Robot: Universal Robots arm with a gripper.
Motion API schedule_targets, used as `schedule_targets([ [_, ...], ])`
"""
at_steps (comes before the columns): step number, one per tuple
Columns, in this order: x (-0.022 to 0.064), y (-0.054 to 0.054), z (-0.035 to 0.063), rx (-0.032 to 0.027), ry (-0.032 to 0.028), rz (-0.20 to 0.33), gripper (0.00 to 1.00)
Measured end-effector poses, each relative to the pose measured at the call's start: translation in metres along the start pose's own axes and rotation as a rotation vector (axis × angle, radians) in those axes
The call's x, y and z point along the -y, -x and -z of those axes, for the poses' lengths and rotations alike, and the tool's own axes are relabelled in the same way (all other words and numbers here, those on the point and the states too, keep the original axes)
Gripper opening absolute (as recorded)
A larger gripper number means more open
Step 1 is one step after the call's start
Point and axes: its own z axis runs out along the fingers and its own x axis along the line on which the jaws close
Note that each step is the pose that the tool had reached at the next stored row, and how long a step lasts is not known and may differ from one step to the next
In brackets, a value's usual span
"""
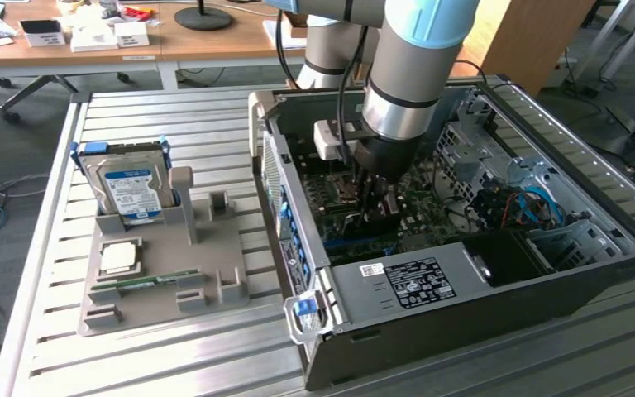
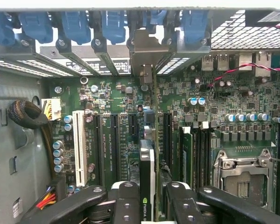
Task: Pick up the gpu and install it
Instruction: 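Insert the gpu into the slot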
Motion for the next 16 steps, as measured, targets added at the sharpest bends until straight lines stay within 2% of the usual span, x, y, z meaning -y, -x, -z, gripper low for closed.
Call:
schedule_targets([
  [16, -0.0005, 0.0001, -0.0002, 0.0000, -0.0002, -0.009, 0.26],
])
